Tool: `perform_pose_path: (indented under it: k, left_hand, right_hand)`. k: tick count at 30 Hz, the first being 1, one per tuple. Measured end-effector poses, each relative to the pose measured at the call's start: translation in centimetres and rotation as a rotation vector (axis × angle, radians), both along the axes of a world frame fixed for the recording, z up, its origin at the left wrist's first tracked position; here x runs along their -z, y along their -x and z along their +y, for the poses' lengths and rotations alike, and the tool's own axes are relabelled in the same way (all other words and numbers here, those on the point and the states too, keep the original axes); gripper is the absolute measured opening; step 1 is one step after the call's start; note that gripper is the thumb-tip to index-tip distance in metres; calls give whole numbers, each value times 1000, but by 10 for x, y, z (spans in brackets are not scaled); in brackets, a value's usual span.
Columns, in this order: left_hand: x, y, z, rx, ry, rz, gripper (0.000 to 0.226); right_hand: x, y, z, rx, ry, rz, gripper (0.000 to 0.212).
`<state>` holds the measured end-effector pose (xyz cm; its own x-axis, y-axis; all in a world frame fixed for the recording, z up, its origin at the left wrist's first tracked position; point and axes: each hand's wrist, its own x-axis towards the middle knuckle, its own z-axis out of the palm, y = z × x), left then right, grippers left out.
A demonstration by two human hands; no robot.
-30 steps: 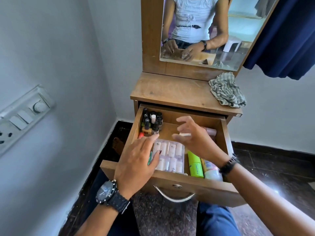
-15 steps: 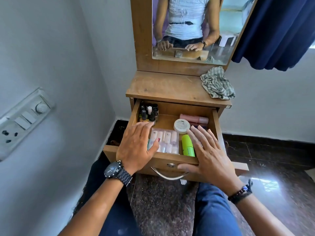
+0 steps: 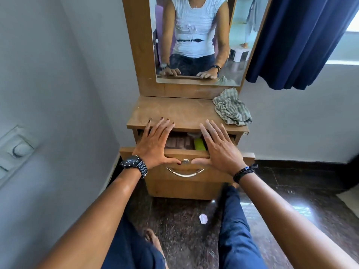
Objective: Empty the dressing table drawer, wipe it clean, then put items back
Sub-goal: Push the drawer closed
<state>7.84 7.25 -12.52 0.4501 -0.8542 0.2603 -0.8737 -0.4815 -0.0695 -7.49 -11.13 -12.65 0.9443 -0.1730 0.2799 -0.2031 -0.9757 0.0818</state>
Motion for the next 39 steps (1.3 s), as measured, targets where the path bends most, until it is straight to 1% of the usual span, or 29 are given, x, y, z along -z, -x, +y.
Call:
perform_pose_path:
  k: [3, 7, 11, 14, 17, 21, 23, 27, 29, 31, 33, 34, 37, 39]
  left_hand:
    - [0, -15, -14, 0, -1, 5, 123]
    - [1, -26, -26, 9, 19, -9, 110]
    - [12, -25, -36, -50, 167, -68, 88]
    - [22, -19, -50, -128, 275, -83, 70]
    - [25, -18, -57, -162, 338, -114, 71]
    - [29, -22, -57, -169, 317, -190, 78]
    - [31, -22, -58, -192, 293, -195, 80]
    - [30, -16, -61, -241, 276, -168, 74]
    - [24, -9, -62, -259, 255, -154, 72]
    - [18, 0, -62, -265, 217, -123, 64]
    - [9, 7, -62, -257, 160, -48, 53]
    - [5, 10, -62, -260, 157, -17, 49]
    - [-6, 23, -63, -255, 217, 93, 42]
    - [-8, 36, -69, -225, 262, 135, 43]
  right_hand:
    - [1, -15, -12, 5, 40, -36, 108]
    - [8, -26, -18, 8, 80, -186, 92]
    - [21, -40, -17, 55, 86, -345, 70]
    - [31, -54, -8, 169, 113, -436, 56]
    - [37, -63, -5, 218, 97, -465, 53]
    - [40, -63, -11, 199, 67, -466, 52]
    - [40, -64, -11, 195, 60, -470, 52]
    - [34, -65, -4, 231, 50, -458, 54]
    - [27, -65, 1, 259, 29, -403, 56]
    - [19, -65, 5, 273, -11, -319, 58]
    - [8, -61, 10, 285, 8, -231, 59]
    - [1, -58, 11, 277, 21, -199, 57]
    - [-12, -45, 10, 180, -34, -82, 41]
    - [-14, -38, 4, 147, -73, -52, 43]
